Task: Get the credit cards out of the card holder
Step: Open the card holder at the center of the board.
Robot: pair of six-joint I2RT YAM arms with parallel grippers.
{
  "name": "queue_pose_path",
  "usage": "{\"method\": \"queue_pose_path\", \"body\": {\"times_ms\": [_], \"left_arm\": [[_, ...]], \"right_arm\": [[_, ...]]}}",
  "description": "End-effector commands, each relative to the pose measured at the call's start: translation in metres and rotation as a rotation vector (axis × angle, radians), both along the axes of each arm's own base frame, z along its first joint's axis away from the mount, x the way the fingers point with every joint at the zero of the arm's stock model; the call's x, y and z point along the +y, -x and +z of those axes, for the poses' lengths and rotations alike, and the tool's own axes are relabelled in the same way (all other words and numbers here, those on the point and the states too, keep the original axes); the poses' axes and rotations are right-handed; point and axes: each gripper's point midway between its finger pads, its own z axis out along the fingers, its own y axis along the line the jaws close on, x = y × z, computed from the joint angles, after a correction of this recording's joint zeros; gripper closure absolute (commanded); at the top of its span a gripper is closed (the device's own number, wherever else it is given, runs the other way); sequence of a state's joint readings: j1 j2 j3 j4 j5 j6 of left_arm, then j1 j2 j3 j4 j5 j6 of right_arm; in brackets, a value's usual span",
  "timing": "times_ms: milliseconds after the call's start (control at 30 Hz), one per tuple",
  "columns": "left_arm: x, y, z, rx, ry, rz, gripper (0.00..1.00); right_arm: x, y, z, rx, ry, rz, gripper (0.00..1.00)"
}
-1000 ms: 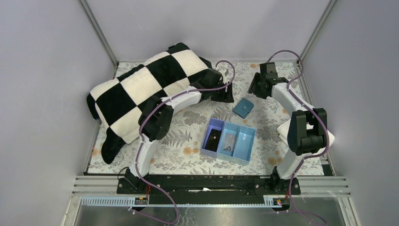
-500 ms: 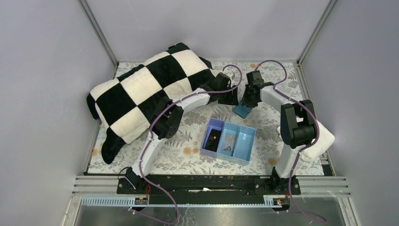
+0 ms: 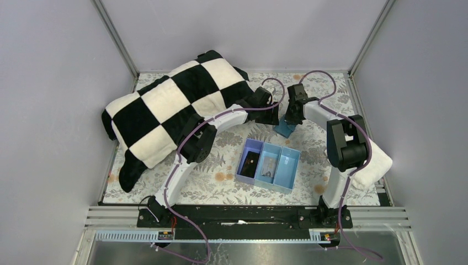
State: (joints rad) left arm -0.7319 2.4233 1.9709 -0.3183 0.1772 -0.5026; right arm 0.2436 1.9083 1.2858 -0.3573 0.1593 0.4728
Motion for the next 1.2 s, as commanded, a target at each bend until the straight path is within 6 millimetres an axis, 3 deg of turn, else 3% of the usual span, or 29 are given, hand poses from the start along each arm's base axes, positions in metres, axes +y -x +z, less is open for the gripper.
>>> {"method": "queue_pose_path", "body": {"times_ms": [0, 267, 367, 533, 767, 1000, 1167], "left_arm": [[-0.002, -0.001, -0.002, -0.004, -0.005, 0.011, 0.39], [0.003, 0.002, 0.005, -0.012, -0.003, 0.014, 0.37], [0.005, 0.004, 0.018, -0.033, -0.002, -0.021, 0.33], [0.004, 0.005, 0.040, -0.036, -0.041, -0.087, 0.26], [0.010, 0.007, 0.078, -0.046, 0.031, -0.116, 0.20], [0.049, -0.023, 0.114, -0.037, 0.089, -0.066, 0.18], [0.064, -0.023, 0.118, -0.033, 0.122, -0.069, 0.18]], "right_arm": [[-0.008, 0.010, -0.003, 0.001, 0.042, -0.024, 1.00], [-0.003, 0.007, 0.045, -0.129, -0.017, -0.023, 1.00], [-0.007, 0.012, 0.065, -0.192, -0.028, -0.024, 1.00], [0.003, 0.016, 0.091, -0.392, -0.309, 0.016, 1.00], [0.029, 0.015, 0.123, -0.459, -0.428, 0.154, 1.00], [0.049, -0.007, 0.142, -0.486, -0.511, 0.227, 1.00], [0.051, -0.016, 0.146, -0.506, -0.510, 0.245, 1.00]]}}
